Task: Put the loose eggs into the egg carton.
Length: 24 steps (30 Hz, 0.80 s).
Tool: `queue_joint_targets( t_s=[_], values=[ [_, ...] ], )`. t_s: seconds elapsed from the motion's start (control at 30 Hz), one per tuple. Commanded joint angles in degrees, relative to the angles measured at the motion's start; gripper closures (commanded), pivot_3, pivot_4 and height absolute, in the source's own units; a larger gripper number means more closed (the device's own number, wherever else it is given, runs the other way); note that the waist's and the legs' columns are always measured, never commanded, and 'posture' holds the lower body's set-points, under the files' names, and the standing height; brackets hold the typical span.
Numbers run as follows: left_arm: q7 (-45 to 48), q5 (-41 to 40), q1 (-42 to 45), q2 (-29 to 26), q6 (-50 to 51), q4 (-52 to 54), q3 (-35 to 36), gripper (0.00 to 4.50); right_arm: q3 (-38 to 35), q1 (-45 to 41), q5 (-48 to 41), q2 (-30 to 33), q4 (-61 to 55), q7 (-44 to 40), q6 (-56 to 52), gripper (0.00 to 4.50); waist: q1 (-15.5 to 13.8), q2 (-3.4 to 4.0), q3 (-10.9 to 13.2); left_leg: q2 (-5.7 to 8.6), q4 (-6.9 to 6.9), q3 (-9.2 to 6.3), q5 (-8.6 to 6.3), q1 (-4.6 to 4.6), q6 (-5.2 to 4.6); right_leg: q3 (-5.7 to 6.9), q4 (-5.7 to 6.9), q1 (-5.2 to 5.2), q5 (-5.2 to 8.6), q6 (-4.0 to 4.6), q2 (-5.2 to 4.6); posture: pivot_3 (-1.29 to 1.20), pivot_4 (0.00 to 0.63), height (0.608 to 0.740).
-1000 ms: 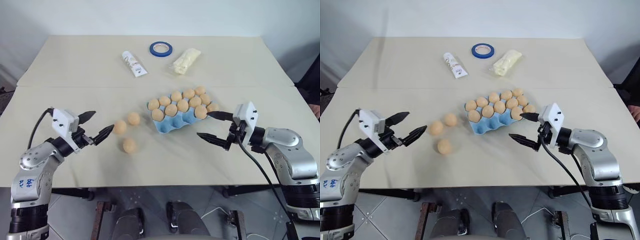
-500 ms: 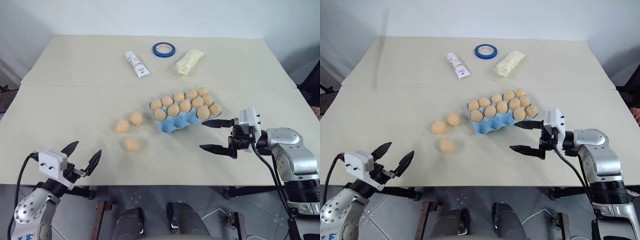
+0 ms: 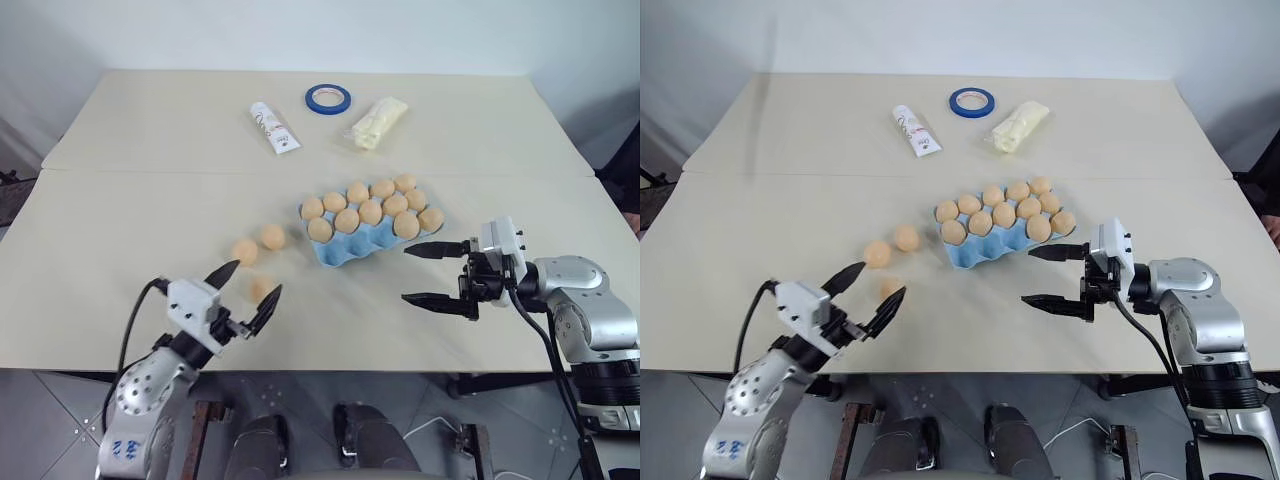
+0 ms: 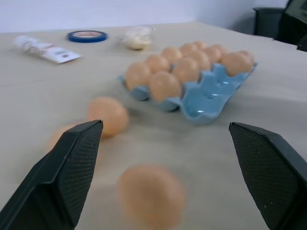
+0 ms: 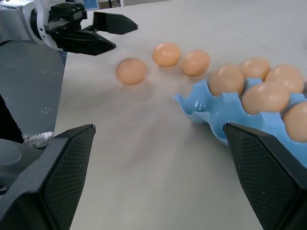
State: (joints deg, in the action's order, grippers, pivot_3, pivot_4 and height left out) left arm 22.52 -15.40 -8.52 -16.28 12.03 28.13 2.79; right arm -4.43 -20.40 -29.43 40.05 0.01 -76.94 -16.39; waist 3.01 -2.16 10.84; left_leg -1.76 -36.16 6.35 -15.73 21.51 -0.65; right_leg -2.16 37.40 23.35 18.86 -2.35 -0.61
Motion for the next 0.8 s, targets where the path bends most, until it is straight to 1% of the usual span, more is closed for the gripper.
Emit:
queue_joint_targets(
  t_s=[0.03, 0.27, 0.4, 0.5, 0.7, 0.73, 0.8],
  values=[
    [-0.81, 1.79, 1.08, 0.44, 0.24, -2.63, -2.09, 0.00, -1.98, 0.86, -1.32, 1.25, -2.53, 0.54, -0.03, 0.04, 0.19, 0.00, 0.00, -0.02, 0.02, 0.00, -0.01, 0.00, 0.02, 0.00, 0.00, 0.00, 0.00, 0.00, 0.03, 0.00, 0.150, 0.740],
    [-2.88, 3.03, 4.68, 2.29, 2.24, -6.12, -4.16, 0.00, -2.86, 2.93, -1.86, 1.64, -4.35, 1.59, -0.56, 0.04, 0.03, 0.01, 0.01, -0.04, -0.06, -0.02, 0.02, 0.00, 0.03, 0.01, 0.04, 0.00, -0.01, -0.03, 0.05, 0.00, 0.150, 0.740],
    [-2.75, 3.32, 5.22, 1.70, 5.24, -6.38, -5.20, 0.00, -2.86, 3.18, -1.91, 1.57, -4.56, 2.37, -0.42, 0.04, 0.02, 0.01, 0.01, -0.02, -0.05, -0.01, 0.02, -0.01, 0.02, 0.00, 0.04, -0.01, -0.02, -0.04, 0.04, 0.00, 0.150, 0.740],
    [-3.29, 5.59, 5.80, 0.77, 5.31, -6.70, -5.77, 0.61, -2.96, 2.96, -2.19, 1.45, -4.45, 2.91, -0.49, 0.00, -0.02, 0.01, 0.01, -0.02, -0.05, -0.03, 0.03, -0.01, 0.03, 0.00, 0.06, -0.01, -0.02, -0.04, 0.05, 0.00, 0.150, 0.740],
    [-2.55, 6.10, 6.00, 0.45, 4.79, -5.44, -6.62, 2.44, -3.06, 3.03, -2.16, 1.72, -3.92, 2.90, -0.13, 0.00, -0.08, 0.01, 0.01, -0.02, -0.05, -0.02, 0.03, -0.01, 0.03, 0.00, 0.05, -0.01, -0.02, -0.04, 0.03, 0.00, 0.150, 0.740],
    [-2.60, 6.08, 6.00, 0.48, 4.94, -5.20, -6.65, 2.64, -3.18, 3.21, -2.22, 1.71, -3.93, 2.93, -0.11, 0.00, -0.08, 0.01, 0.01, -0.02, -0.05, -0.03, 0.03, -0.01, 0.03, 0.00, 0.05, -0.01, -0.02, -0.04, 0.03, 0.00, 0.150, 0.740],
    [-2.73, 5.68, 6.22, 0.71, 5.70, -4.72, -6.62, 2.78, -3.72, 3.52, -2.68, 1.44, -3.86, 3.20, -0.13, 0.00, -0.08, 0.01, 0.01, -0.02, -0.05, -0.02, 0.03, -0.01, 0.03, 0.00, 0.05, -0.01, -0.02, -0.04, 0.04, 0.00, 0.150, 0.740]
  ],
)
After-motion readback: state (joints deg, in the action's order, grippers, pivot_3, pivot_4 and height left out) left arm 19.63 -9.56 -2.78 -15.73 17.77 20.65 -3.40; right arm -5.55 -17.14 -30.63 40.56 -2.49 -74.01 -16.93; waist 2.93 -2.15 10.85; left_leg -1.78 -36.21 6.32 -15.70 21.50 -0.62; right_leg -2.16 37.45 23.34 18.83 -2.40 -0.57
